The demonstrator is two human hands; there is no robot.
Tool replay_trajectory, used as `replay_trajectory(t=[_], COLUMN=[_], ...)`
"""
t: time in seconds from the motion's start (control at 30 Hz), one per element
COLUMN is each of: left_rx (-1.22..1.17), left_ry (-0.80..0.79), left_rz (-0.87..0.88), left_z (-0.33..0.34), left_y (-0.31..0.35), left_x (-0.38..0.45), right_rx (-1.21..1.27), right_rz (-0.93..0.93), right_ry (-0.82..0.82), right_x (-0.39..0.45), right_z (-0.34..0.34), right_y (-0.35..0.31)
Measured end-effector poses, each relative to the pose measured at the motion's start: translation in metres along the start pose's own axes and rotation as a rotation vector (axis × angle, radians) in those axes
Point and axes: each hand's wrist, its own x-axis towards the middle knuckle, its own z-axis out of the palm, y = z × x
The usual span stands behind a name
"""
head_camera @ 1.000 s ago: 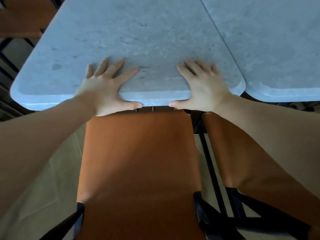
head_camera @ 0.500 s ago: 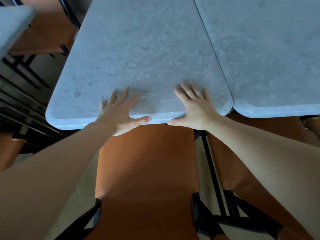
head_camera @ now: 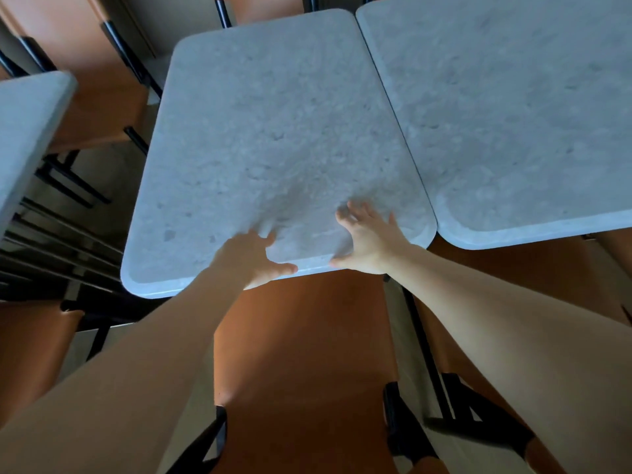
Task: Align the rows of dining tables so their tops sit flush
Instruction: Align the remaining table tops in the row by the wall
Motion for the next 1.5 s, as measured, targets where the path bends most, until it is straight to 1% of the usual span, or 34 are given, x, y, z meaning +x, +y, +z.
replay_trajectory(t=[0.17, 0.47, 0.63, 0.7, 0.77, 0.83, 0.9, 0.97, 1.0, 1.07, 1.13, 1.23, 1.37, 1.5], left_rx=[0.077, 0.097, 0.082, 0.087, 0.102, 0.114, 0.076, -0.023, -0.103, -0.301, -0.476, -0.679, -0.910, -1.009], left_ry=[-0.030, -0.049, -0.071, -0.081, -0.072, -0.062, -0.079, -0.138, -0.152, -0.112, -0.013, 0.105, 0.134, 0.134], left_rz=[0.020, 0.060, 0.062, 0.066, 0.077, 0.083, 0.067, 0.015, -0.010, -0.011, 0.072, 0.252, 0.428, 0.575], left_z=[0.005, 0.002, 0.000, 0.000, 0.002, 0.004, 0.005, 0.003, 0.002, -0.005, -0.017, -0.040, -0.070, -0.088], left_y=[-0.007, -0.012, -0.012, -0.013, -0.015, -0.017, -0.018, -0.017, -0.016, -0.007, 0.010, 0.044, 0.091, 0.135], left_x=[0.009, 0.011, 0.009, 0.008, 0.009, 0.013, 0.015, 0.013, 0.011, 0.003, -0.013, -0.046, -0.100, -0.154], right_rx=[0.011, 0.027, 0.076, 0.095, 0.165, 0.335, 0.458, 0.532, 0.584, 0.698, 0.764, 0.829, 0.926, 1.019], right_rz=[0.006, 0.039, 0.109, 0.156, 0.204, 0.244, 0.254, 0.267, 0.283, 0.313, 0.338, 0.359, 0.383, 0.367], right_ry=[-0.004, -0.022, -0.058, -0.097, -0.151, -0.167, -0.102, -0.001, 0.043, 0.113, 0.177, 0.284, 0.427, 0.576], right_x=[0.003, 0.003, 0.002, 0.001, -0.001, -0.008, -0.024, -0.046, -0.057, -0.083, -0.110, -0.150, -0.206, -0.263], right_z=[-0.002, -0.007, -0.013, -0.015, -0.020, -0.031, -0.044, -0.057, -0.064, -0.080, -0.095, -0.113, -0.134, -0.154], right_y=[0.000, -0.005, -0.014, -0.020, -0.028, -0.034, -0.039, -0.040, -0.041, -0.042, -0.042, -0.041, -0.040, -0.035])
